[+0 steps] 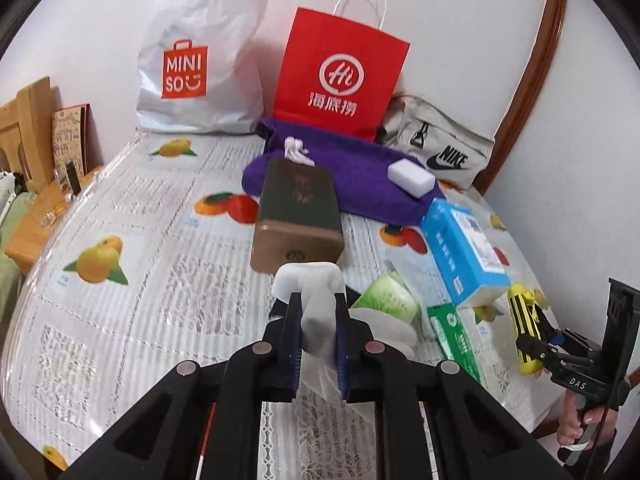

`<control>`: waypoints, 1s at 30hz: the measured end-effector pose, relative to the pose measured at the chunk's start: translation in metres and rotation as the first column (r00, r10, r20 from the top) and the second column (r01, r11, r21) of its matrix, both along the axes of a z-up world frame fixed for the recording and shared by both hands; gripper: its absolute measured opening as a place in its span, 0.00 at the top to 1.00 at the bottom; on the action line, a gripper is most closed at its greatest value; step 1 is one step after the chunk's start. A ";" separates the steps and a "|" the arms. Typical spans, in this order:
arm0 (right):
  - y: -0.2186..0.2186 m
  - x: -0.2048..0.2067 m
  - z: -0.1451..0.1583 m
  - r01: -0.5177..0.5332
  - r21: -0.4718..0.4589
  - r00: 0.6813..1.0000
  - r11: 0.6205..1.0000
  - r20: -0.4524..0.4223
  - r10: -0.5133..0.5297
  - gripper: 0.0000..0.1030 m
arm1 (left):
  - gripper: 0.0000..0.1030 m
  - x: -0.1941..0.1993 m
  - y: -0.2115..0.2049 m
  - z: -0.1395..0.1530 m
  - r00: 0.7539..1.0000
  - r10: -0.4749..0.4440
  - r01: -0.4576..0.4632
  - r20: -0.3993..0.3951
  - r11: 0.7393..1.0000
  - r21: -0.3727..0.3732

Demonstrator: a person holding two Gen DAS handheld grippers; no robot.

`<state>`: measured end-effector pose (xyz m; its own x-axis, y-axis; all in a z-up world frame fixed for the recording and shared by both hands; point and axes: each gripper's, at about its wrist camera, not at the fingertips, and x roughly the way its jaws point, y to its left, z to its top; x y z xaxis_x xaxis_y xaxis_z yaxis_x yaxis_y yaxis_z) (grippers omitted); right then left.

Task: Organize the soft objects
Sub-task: 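Lay the white gloves on the purple towel with the left tool while the right tool sets the pouch there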

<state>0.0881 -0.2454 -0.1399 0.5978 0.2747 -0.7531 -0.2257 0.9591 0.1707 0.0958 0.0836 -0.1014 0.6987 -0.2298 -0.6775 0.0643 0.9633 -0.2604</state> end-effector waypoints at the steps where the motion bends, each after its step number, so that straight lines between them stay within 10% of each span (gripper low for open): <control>1: -0.001 0.000 0.001 0.003 -0.004 1.000 1.000 -0.003 -0.003 0.41 | 0.87 0.001 0.001 0.002 1.000 0.003 -0.003 0.006 1.000 -0.003; 30: 0.013 0.097 0.073 -0.054 0.002 0.994 0.999 0.098 0.054 0.42 | 0.87 0.073 0.008 0.056 0.997 0.036 -0.033 0.070 0.999 -0.044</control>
